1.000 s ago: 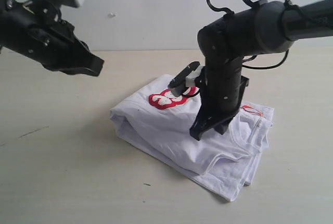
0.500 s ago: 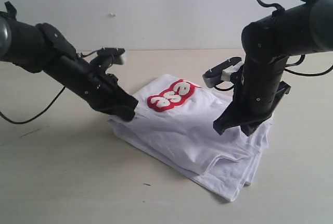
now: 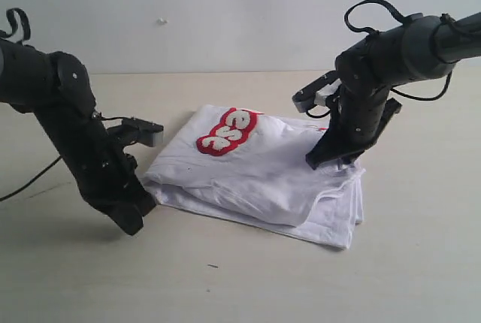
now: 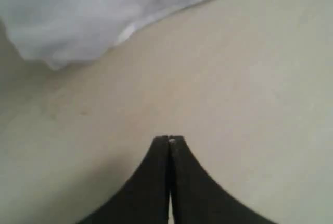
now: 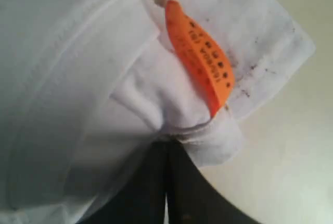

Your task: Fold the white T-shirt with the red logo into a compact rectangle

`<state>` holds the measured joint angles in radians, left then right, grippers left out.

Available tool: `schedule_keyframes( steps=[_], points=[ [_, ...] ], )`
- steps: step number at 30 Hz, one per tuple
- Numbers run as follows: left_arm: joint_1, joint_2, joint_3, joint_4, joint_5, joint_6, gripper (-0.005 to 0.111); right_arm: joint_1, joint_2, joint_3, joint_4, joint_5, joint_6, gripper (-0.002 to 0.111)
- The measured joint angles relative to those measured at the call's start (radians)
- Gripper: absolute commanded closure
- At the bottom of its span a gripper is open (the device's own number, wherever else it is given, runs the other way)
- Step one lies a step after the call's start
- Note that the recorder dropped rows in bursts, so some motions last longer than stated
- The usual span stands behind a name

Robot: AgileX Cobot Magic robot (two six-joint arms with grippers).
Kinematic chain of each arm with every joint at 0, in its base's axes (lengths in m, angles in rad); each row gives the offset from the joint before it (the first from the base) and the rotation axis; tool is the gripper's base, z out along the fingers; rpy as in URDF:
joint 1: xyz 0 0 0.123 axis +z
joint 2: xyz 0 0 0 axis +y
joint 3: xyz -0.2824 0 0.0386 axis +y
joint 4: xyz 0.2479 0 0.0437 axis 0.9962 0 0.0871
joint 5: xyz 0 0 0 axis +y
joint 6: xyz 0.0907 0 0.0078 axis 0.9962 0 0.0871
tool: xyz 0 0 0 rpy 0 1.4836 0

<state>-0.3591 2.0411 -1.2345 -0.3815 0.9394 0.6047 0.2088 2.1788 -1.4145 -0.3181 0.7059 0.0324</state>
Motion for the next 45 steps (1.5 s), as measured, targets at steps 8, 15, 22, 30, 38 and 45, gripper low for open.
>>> schedule_keyframes(
  steps=[8, 15, 22, 30, 38, 45],
  points=[
    [0.026, -0.239, 0.004, -0.030, -0.168, 0.005, 0.107, -0.002, 0.041, -0.089, 0.476, -0.055, -0.548, 0.108],
    [0.035, -0.247, 0.050, -0.116, -0.420, 0.054, 0.107, 0.064, 0.024, -0.105, 0.555, 0.008, -0.616, 0.108],
    [0.108, -0.140, 0.092, -0.117, -0.608, 0.022, 0.107, 0.066, -0.120, -0.035, 0.634, 0.022, -0.574, 0.102],
    [0.137, -0.072, 0.065, -0.164, -0.567, 0.047, 0.107, 0.073, -0.168, 0.090, 0.835, 0.048, -0.579, 0.064],
    [0.133, -0.054, 0.057, -0.460, -0.488, 0.359, 0.107, 0.070, -0.140, 0.136, 0.757, 0.018, -0.500, 0.086],
    [0.133, -0.010, 0.096, -0.231, -0.364, 0.148, 0.107, 0.070, -0.200, 0.136, 0.725, -0.040, -0.480, 0.087]
  ],
)
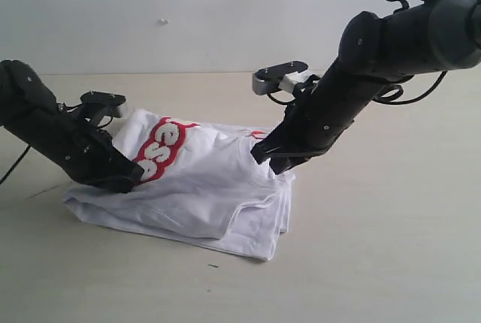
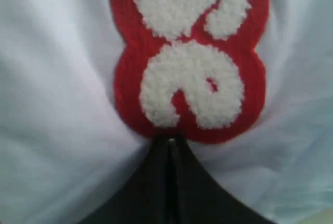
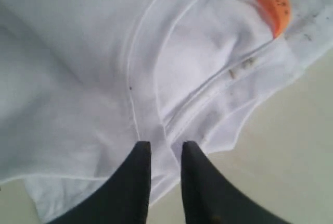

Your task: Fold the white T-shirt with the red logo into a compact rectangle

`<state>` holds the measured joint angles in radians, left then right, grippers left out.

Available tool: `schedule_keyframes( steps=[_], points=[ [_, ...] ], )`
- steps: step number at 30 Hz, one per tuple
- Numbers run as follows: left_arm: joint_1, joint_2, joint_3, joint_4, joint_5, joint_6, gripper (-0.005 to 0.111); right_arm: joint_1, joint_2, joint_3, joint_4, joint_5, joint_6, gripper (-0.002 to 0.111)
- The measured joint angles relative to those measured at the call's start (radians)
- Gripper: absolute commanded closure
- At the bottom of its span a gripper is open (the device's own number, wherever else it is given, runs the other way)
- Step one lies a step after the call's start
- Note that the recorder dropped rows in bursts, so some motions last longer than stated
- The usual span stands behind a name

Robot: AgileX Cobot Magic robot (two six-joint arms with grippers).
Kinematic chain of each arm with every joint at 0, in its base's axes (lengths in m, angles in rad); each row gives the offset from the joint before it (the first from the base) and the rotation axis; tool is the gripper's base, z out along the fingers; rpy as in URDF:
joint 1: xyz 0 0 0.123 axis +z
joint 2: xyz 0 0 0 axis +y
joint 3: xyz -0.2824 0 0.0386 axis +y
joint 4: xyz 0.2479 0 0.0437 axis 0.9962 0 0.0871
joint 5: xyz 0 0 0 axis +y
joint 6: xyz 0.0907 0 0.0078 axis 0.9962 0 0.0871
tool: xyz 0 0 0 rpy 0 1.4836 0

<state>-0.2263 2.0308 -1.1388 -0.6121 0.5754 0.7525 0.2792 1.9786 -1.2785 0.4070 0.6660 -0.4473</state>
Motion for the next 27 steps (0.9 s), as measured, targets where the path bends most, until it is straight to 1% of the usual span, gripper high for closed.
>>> schedule_keyframes(
  steps=[2, 4, 7, 8, 11, 15, 19, 21, 22, 24, 27],
  points=[
    [-0.013, -0.022, 0.022, 0.015, 0.042, -0.024, 0.107, 0.000, -0.021, 0.000, -0.002, 0.006, 0.000, 0.086],
    [-0.048, -0.043, 0.044, 0.024, 0.069, -0.037, 0.107, 0.000, -0.043, 0.000, -0.004, 0.029, 0.002, 0.085],
    [-0.100, -0.088, 0.053, 0.033, 0.118, -0.049, 0.107, -0.009, -0.104, 0.000, -0.032, 0.067, 0.065, 0.080],
    [-0.102, -0.103, 0.053, 0.041, 0.120, -0.064, 0.107, -0.017, -0.117, 0.000, -0.037, 0.085, 0.084, 0.077],
    [-0.083, -0.151, 0.053, 0.050, 0.105, -0.091, 0.107, -0.036, -0.134, 0.019, -0.039, 0.149, 0.123, 0.068],
    [-0.033, -0.229, 0.053, 0.069, 0.109, -0.100, 0.107, -0.040, -0.134, 0.098, 0.004, 0.127, 0.129, 0.054],
    [0.005, -0.303, 0.053, 0.074, 0.123, -0.102, 0.107, -0.040, -0.121, 0.153, 0.138, 0.080, 0.060, 0.052],
    [0.014, -0.336, 0.054, 0.074, 0.124, -0.102, 0.107, -0.040, -0.098, 0.169, 0.238, 0.072, -0.001, 0.052],
    [0.014, -0.358, 0.054, 0.074, 0.124, -0.102, 0.107, -0.040, -0.069, 0.177, 0.333, 0.070, -0.060, 0.052],
    [0.014, -0.369, 0.054, 0.074, 0.127, -0.102, 0.107, -0.040, -0.023, 0.179, 0.405, 0.066, -0.109, 0.052],
    [0.014, -0.369, 0.054, 0.076, 0.127, -0.102, 0.107, -0.040, 0.016, 0.179, 0.433, 0.062, -0.128, 0.052]
  ],
)
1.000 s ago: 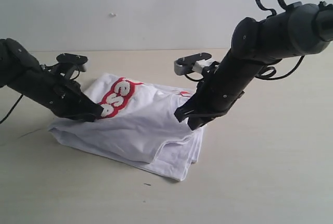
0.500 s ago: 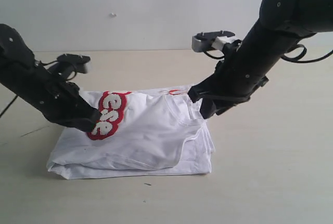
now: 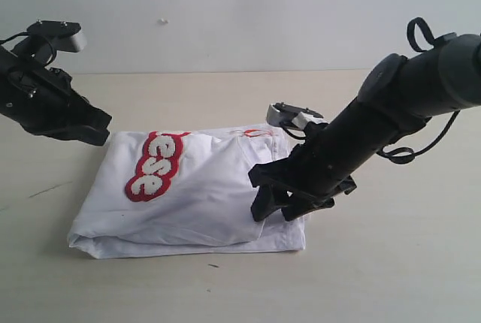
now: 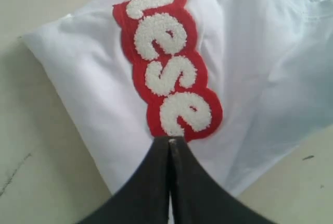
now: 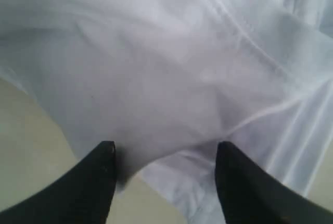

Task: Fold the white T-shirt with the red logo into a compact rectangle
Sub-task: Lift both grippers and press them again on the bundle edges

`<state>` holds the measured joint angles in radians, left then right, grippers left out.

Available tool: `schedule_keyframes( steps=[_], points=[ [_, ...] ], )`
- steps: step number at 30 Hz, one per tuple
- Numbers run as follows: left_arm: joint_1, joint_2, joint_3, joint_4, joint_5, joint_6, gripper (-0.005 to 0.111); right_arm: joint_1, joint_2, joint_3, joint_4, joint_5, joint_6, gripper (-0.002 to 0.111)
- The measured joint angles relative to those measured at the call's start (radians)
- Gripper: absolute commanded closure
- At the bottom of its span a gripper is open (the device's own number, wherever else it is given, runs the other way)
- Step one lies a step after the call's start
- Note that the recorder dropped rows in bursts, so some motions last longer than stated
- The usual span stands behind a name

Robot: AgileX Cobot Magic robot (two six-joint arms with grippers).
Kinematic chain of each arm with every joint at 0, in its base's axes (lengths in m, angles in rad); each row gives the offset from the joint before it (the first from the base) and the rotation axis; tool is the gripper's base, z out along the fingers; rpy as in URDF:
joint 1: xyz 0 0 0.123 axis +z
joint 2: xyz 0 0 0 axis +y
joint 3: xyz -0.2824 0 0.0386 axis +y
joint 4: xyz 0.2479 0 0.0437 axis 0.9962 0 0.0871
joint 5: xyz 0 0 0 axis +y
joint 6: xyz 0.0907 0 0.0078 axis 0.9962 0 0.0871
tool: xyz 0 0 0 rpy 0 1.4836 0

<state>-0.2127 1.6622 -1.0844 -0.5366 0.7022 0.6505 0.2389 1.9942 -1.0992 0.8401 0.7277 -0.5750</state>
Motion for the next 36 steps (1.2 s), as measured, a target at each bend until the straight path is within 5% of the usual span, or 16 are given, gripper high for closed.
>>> schedule_keyframes(
  steps=[7, 9, 12, 18, 23, 29, 36],
  points=[
    [0.000, 0.000, 0.000, -0.008, -0.011, 0.000, 0.107, 0.000, 0.030, 0.000, 0.134, -0.057, -0.112, 0.053],
    [0.000, 0.000, 0.000, -0.012, -0.012, 0.000, 0.107, 0.000, 0.030, 0.000, 0.166, -0.081, -0.152, 0.064],
    [0.000, 0.000, 0.000, -0.012, -0.020, 0.000, 0.107, 0.000, 0.030, 0.000, 0.172, -0.087, -0.169, 0.108],
    [0.000, 0.000, 0.000, -0.025, -0.027, 0.000, 0.107, 0.000, -0.007, 0.000, 0.145, -0.018, -0.202, 0.108],
    [0.000, 0.000, 0.000, -0.098, -0.029, 0.053, 0.107, 0.000, -0.151, 0.000, -0.141, 0.071, 0.067, 0.108],
    [0.000, 0.000, 0.000, -0.223, 0.005, 0.158, 0.107, 0.000, -0.161, 0.031, -0.203, 0.106, 0.115, 0.107],
    [-0.082, 0.046, 0.000, -0.310, 0.091, 0.324, 0.107, 0.000, -0.106, 0.039, -0.296, 0.004, 0.115, 0.071]
  ],
)
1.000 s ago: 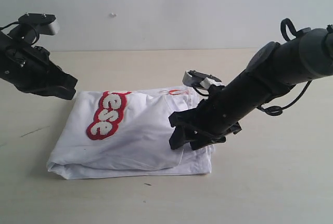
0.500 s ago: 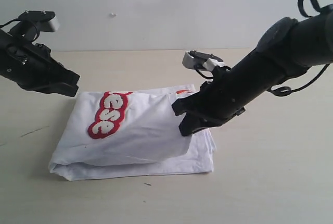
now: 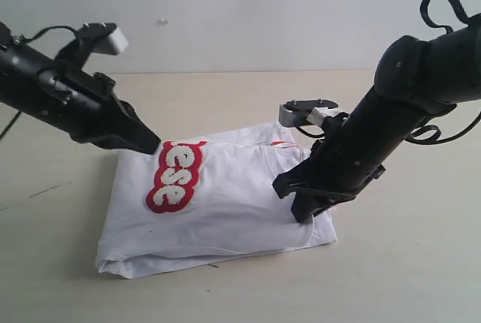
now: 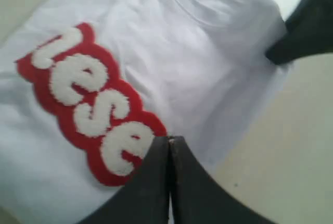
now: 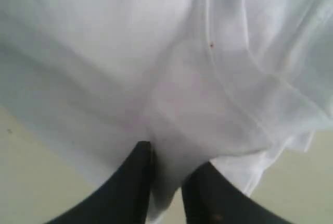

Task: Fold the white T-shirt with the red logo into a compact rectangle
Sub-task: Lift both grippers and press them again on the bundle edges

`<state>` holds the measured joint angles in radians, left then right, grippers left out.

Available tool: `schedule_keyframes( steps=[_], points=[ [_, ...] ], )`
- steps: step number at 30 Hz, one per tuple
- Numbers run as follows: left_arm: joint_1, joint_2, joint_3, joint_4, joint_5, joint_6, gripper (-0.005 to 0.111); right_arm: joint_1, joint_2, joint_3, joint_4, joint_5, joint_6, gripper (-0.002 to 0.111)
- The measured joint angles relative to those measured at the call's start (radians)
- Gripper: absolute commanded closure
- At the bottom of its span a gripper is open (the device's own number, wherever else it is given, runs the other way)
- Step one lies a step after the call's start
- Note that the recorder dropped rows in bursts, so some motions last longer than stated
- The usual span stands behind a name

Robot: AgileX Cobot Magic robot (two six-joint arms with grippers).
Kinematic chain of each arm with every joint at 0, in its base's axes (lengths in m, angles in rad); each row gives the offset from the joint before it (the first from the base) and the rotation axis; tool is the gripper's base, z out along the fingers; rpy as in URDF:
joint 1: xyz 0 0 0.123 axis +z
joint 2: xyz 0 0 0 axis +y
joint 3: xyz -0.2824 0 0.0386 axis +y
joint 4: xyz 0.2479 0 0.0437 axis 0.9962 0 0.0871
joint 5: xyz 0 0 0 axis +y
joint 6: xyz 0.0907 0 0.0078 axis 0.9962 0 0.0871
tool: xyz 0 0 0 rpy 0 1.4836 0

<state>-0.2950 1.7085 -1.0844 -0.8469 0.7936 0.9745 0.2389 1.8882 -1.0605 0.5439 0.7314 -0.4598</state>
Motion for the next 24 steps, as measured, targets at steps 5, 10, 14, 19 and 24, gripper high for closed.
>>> schedule_keyframes(
  steps=[5, 10, 14, 19, 24],
  points=[
    [-0.061, 0.101, 0.000, 0.029, -0.037, 0.012, 0.107, 0.000, 0.031, 0.002, -0.017, 0.000, 0.011, 0.061],
    [-0.068, 0.230, 0.000, 0.128, -0.055, -0.010, 0.107, 0.000, 0.020, -0.080, -0.057, 0.072, 0.043, 0.063],
    [-0.068, 0.298, -0.005, 0.195, -0.013, -0.040, 0.107, 0.000, -0.014, -0.150, -0.066, 0.064, 0.078, 0.066],
    [-0.068, 0.318, -0.031, 0.221, 0.072, -0.057, 0.107, 0.000, -0.016, -0.162, -0.068, 0.015, 0.087, 0.069],
    [-0.069, 0.316, -0.054, 0.273, 0.144, -0.077, 0.107, 0.000, 0.020, -0.162, -0.060, -0.018, 0.087, 0.087]
  ],
)
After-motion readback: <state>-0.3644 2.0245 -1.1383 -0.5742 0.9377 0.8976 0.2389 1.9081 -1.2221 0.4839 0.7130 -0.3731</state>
